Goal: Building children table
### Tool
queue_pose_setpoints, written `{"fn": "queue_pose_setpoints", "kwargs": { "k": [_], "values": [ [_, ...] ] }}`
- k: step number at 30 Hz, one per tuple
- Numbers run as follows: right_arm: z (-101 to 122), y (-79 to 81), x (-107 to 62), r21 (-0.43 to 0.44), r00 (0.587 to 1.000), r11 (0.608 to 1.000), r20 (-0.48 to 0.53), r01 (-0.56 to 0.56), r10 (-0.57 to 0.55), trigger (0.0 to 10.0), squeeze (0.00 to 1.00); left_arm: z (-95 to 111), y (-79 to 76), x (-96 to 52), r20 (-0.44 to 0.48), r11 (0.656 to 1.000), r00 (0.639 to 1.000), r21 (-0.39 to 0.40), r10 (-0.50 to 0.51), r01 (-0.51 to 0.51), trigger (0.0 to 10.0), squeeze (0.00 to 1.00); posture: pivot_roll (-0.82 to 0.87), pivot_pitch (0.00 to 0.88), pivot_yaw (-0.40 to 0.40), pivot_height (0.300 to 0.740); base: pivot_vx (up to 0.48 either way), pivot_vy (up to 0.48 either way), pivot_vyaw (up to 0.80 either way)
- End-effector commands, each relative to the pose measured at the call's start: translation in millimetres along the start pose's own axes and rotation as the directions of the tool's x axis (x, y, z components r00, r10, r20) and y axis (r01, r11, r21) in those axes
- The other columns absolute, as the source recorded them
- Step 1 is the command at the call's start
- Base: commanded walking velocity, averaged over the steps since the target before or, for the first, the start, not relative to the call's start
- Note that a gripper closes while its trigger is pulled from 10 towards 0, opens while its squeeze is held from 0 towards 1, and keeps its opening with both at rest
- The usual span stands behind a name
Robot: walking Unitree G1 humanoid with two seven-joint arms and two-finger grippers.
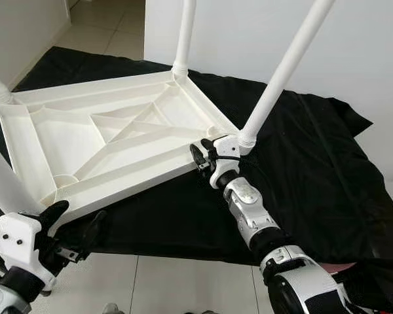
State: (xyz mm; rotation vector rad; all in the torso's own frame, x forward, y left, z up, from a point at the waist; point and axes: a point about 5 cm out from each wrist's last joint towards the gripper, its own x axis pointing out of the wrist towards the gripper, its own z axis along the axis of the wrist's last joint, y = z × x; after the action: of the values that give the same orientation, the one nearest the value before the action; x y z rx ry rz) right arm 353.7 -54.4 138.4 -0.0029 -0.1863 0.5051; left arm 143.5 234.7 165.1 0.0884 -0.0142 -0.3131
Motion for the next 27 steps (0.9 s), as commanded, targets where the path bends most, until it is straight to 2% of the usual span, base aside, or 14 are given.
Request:
{"fn": "queue_pose_setpoints", "kwargs": {
  "k": [1,4,6,10,12,13,15,16,18,20,21,22,24,27],
  "values": [
    [-2,-1.4,-0.6,0.005,1.000,1.000,-0.005,0.003,-0.003,10.0,0.00,6,4.5,-11.0,-0.001,1.000,1.000,0.027,-0.010,0.010,10.0,0.00,0.34,0.078,-0.163,0.740,0.000,0.000,0.00],
    [-3,-0.4,0.2,0.007,1.000,1.000,-0.006,0.000,0.000,10.0,0.00,5,11.5,-21.6,-0.033,1.000,0.999,0.031,-0.006,0.007,10.0,0.00,0.34,0.081,-0.162,0.740,0.000,0.000,0.00],
    [-3,-0.3,0.8,0.009,1.000,1.000,-0.009,-0.001,0.001,10.0,0.00,3,21.9,-35.0,-0.074,0.999,0.997,0.032,0.010,-0.007,10.0,0.00,0.35,0.084,-0.162,0.740,0.000,0.000,0.00],
    [-3,-0.3,1.0,0.008,1.000,1.000,-0.011,-0.001,0.001,10.0,0.00,3,29.4,-42.4,-0.090,0.998,0.995,0.046,0.036,-0.032,10.0,0.00,0.35,0.085,-0.160,0.740,0.000,0.000,0.00],
    [-3,-0.5,1.6,0.008,1.000,1.000,-0.011,0.000,0.000,10.0,0.00,-1,44.6,-55.6,-0.138,0.993,0.986,0.087,0.091,-0.080,10.0,0.00,0.35,0.082,-0.153,0.740,0.000,0.000,0.00],
    [-3,-0.5,1.6,0.008,1.000,1.000,-0.011,0.000,0.000,10.0,0.00,-1,44.6,-55.6,-0.138,0.993,0.986,0.087,0.091,-0.080,10.0,0.00,0.35,0.082,-0.153,0.740,0.000,0.000,0.00],
    [-3,-1.1,2.2,0.010,1.000,1.000,-0.007,0.008,-0.008,10.0,0.00,-5,67.2,-68.1,-0.183,0.980,0.968,0.128,0.173,-0.151,10.0,0.00,0.35,0.077,-0.143,0.740,0.000,0.000,0.00],
    [-3,-1.1,2.2,0.010,1.000,1.000,-0.007,0.008,-0.008,10.0,0.00,-5,67.2,-68.1,-0.183,0.980,0.968,0.128,0.173,-0.151,10.0,0.00,0.35,0.077,-0.143,0.740,0.000,0.000,0.00],
    [-3,-2.1,2.1,0.010,1.000,1.000,-0.003,0.017,-0.017,10.0,0.00,-8,84.1,-76.3,-0.218,0.970,0.951,0.156,0.219,-0.188,10.0,0.00,0.34,0.072,-0.136,0.740,0.000,0.000,0.00],
    [-3,-2.1,2.1,0.010,1.000,1.000,-0.003,0.017,-0.017,10.0,0.00,-8,84.1,-76.3,-0.218,0.970,0.951,0.156,0.219,-0.188,10.0,0.00,0.34,0.072,-0.136,0.740,0.000,0.000,0.00],
    [-4,-4.4,1.3,0.011,1.000,1.000,-0.002,0.028,-0.028,10.0,0.00,-8,98.4,-79.4,-0.233,0.957,0.936,0.185,0.263,-0.223,10.0,0.00,0.33,0.067,-0.132,0.740,0.000,0.000,0.00],
    [-4,-4.4,1.3,0.011,1.000,1.000,-0.002,0.028,-0.028,10.0,0.00,-8,98.4,-79.4,-0.233,0.957,0.936,0.185,0.263,-0.223,10.0,0.00,0.33,0.067,-0.132,0.740,0.000,0.000,0.00],
    [-4,-6.7,0.7,0.009,0.999,0.999,-0.001,0.039,-0.039,10.0,0.00,-7,112.9,-80.9,-0.235,0.943,0.925,0.221,0.300,-0.249,10.0,0.00,0.32,0.063,-0.130,0.740,0.000,0.000,0.00],
    [-4,-7.6,0.6,0.008,0.999,0.999,0.000,0.042,-0.042,10.0,0.00,-6,122.0,-82.0,-0.235,0.934,0.917,0.238,0.323,-0.269,10.0,0.00,0.32,0.063,-0.130,0.740,0.000,0.000,0.00]
  ]
}}
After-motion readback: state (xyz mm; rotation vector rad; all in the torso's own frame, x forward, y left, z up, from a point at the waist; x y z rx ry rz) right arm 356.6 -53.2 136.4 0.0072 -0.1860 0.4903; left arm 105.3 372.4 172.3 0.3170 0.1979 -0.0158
